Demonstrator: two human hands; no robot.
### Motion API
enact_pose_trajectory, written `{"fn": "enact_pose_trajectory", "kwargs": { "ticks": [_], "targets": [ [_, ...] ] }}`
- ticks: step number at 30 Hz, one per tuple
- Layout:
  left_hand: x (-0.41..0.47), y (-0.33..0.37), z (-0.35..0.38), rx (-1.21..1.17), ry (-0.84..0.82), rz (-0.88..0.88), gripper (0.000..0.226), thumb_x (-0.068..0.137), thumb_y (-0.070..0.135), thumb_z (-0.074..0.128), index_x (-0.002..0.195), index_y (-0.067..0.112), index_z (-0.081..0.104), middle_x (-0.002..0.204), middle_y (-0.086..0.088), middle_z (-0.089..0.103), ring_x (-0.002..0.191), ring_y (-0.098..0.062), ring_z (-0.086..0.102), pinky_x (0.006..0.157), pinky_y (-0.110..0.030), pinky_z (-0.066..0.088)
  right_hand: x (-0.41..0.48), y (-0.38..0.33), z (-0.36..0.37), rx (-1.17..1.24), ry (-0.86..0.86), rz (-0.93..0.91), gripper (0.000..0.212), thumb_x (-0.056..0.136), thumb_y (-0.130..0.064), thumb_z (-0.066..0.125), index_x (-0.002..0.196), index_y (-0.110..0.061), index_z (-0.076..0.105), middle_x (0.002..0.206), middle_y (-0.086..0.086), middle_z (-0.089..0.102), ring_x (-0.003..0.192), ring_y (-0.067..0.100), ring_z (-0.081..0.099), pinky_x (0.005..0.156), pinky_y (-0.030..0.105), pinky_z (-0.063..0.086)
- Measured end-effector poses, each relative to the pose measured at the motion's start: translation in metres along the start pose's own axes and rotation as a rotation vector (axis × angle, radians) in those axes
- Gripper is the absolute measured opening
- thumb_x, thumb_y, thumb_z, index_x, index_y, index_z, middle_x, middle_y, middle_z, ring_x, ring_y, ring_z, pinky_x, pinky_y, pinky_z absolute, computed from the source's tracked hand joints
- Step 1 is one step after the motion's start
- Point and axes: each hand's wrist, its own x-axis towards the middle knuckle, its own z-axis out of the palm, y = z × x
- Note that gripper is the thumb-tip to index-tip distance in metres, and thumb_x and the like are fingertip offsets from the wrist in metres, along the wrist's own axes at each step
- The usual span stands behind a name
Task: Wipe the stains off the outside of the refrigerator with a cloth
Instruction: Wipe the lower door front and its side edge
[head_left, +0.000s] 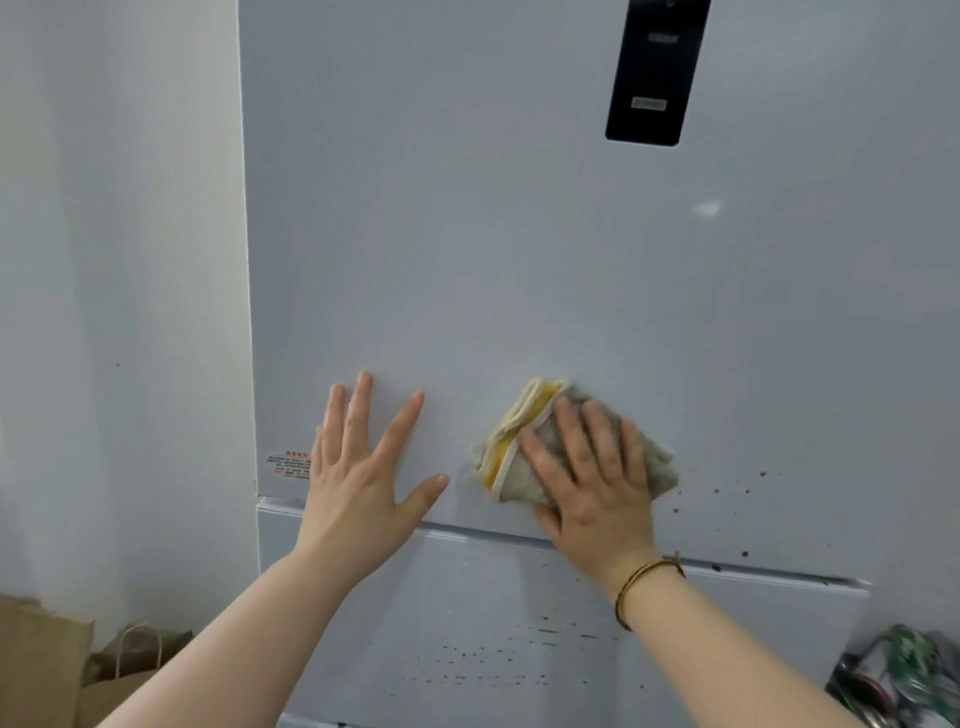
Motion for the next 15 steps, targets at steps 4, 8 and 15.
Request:
{"fn": "enact_pose_trajectory", "kwargs": {
  "ticks": [4, 8, 15],
  "targets": [
    [0.0, 0.0, 0.002, -0.005, 0.002, -0.006, 0.084, 0.082, 0.053, 0.052, 0.129, 0.039, -0.016, 0.135, 0.019, -0.031, 0.126, -0.001, -0.033, 0.111, -0.03, -0.011, -0.027, 0.01, 0.0, 0.025, -0.065, -0.401, 0.042, 0.097, -0.03, 0.025, 0.139, -0.024, 0.028, 0.156, 0.007, 0.004, 0.144, 0.024, -0.005, 0.117, 0.043, 0.002],
    [0.001, 0.009, 0.0, 0.007, 0.024, -0.042, 0.072, 0.087, 0.045, 0.051, 0.142, 0.037, 0.004, 0.139, 0.017, -0.024, 0.138, -0.01, -0.023, 0.113, -0.029, -0.008, -0.011, 0.062, -0.004, 0.019, -0.029, -0.597, 0.066, 0.09, -0.033, 0.04, 0.147, -0.021, 0.01, 0.156, 0.005, 0.006, 0.144, 0.023, -0.004, 0.117, 0.041, 0.001],
    [-0.001, 0.044, 0.025, 0.12, 0.155, 0.186, 0.06, 0.087, 0.053, 0.028, 0.135, 0.018, 0.034, 0.146, -0.007, 0.02, 0.132, -0.026, 0.015, 0.106, -0.031, 0.012, 0.02, 0.114, -0.032, -0.003, 0.086, 0.068, 0.044, 0.091, -0.041, 0.033, 0.131, -0.023, 0.037, 0.141, 0.01, 0.027, 0.132, 0.03, 0.023, 0.112, 0.04, 0.007]
  ]
}}
